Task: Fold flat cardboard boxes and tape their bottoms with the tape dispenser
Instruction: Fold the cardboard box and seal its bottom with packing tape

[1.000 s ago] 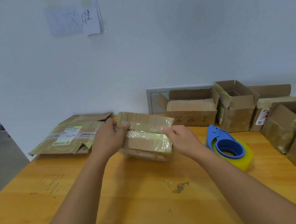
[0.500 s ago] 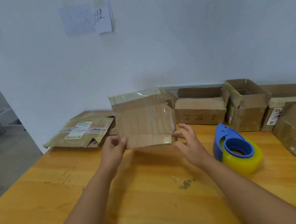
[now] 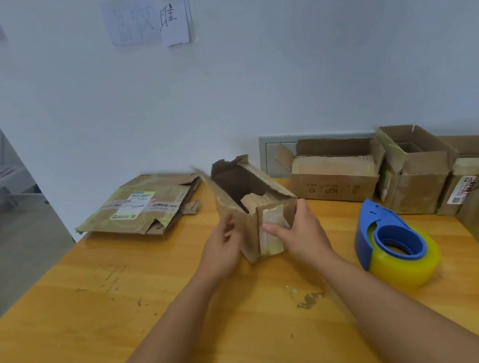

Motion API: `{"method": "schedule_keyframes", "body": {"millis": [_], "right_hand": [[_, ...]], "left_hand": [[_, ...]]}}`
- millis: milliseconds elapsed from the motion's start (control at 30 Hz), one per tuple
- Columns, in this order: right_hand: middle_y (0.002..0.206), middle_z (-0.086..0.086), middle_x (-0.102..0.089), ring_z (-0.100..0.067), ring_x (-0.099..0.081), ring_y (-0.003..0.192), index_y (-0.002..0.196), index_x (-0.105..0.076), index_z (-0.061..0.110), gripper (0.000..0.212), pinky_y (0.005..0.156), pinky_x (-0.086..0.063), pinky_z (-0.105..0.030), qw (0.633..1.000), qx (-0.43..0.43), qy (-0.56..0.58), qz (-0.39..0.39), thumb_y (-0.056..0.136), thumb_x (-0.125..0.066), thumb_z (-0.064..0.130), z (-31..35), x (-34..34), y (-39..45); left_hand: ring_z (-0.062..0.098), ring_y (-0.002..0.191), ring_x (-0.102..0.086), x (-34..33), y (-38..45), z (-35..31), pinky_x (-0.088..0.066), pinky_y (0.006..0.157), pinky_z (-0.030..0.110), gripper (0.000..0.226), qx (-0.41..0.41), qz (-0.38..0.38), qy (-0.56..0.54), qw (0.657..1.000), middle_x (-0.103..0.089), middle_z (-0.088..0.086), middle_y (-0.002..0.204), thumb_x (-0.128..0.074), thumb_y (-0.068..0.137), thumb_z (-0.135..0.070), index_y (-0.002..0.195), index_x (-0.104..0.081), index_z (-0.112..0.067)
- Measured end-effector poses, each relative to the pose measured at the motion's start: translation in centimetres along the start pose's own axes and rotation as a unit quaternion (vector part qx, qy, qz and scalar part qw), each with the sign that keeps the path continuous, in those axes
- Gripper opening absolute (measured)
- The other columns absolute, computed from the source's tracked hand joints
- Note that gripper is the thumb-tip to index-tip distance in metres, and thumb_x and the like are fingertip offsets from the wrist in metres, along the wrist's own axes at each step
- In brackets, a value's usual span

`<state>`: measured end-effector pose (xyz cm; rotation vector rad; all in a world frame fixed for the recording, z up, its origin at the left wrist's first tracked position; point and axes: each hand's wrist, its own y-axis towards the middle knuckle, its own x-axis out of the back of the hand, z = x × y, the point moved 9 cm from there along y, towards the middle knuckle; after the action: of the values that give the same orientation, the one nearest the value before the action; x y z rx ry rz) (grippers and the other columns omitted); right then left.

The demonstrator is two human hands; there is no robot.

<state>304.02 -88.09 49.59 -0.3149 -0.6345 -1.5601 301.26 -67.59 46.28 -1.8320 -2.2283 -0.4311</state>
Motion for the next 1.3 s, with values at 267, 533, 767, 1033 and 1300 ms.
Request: {"method": "schedule_keyframes", "body": {"millis": [267,533,767,1033,1300], "right_hand": [[0.117,0.002,-0.051,-0.019,-0.055,0.105,0.119,-0.044,0.020,0.036,0.077,-0.047,-0.032,0.996,0.076,-0.051,0.000,0.095,-0.061,0.040,1.7,-3.1,1.7],[0.164,0.002,-0.017,-0.021,-0.029,0.145,0.159,0.003,0.029,0.095,0.114,-0.035,-0.040,0.992,0.046,-0.037,0.116,0.091,-0.063,0.039,-0.7,-6.0,4.1],[0.168,-0.001,0.001,-0.029,-0.038,0.140,0.152,0.027,0.028,0.102,0.097,-0.046,-0.038,0.979,0.029,-0.171,0.111,0.093,-0.055,0.042,-2.1,-6.9,7.2],[0.166,-0.011,-0.004,-0.030,-0.028,0.146,0.153,0.024,0.018,0.102,0.109,-0.040,-0.042,0.963,0.015,-0.269,0.024,0.093,-0.055,0.043,-2.2,-6.3,7.9],[0.161,-0.009,-0.020,-0.027,-0.018,0.147,0.157,-0.009,0.025,0.079,0.117,-0.020,-0.047,0.942,0.153,-0.296,0.049,0.091,-0.048,0.042,2.9,-10.3,3.0]], "left_hand": [[0.007,0.100,-0.060,0.2,3.0,-1.4,-0.041,0.066,0.012,0.043,-0.049,-0.051,0.058,0.996,-0.058,-0.021,0.111,-0.061,0.095,-0.037,0.135,-0.046,-0.032],[0.015,0.133,-0.044,-2.5,8.2,-0.9,-0.040,0.105,0.031,0.089,-0.051,0.058,0.005,0.997,-0.040,-0.005,0.149,-0.067,0.092,-0.037,0.155,-0.005,-0.028],[0.023,0.140,-0.039,-4.9,12.2,-1.3,-0.039,0.108,0.035,0.104,-0.089,0.099,0.104,0.986,-0.023,0.002,0.162,-0.063,0.092,-0.035,0.154,0.020,-0.028],[0.027,0.152,-0.008,-4.2,13.1,-1.3,-0.007,0.122,0.048,0.099,-0.137,0.027,0.341,0.929,-0.006,0.008,0.166,-0.049,0.093,-0.050,0.153,0.022,-0.015],[0.027,0.152,0.005,5.2,10.2,0.8,0.003,0.122,0.046,0.082,-0.103,-0.047,0.442,0.890,-0.003,0.006,0.166,-0.047,0.095,-0.045,0.158,-0.003,-0.019]]}}
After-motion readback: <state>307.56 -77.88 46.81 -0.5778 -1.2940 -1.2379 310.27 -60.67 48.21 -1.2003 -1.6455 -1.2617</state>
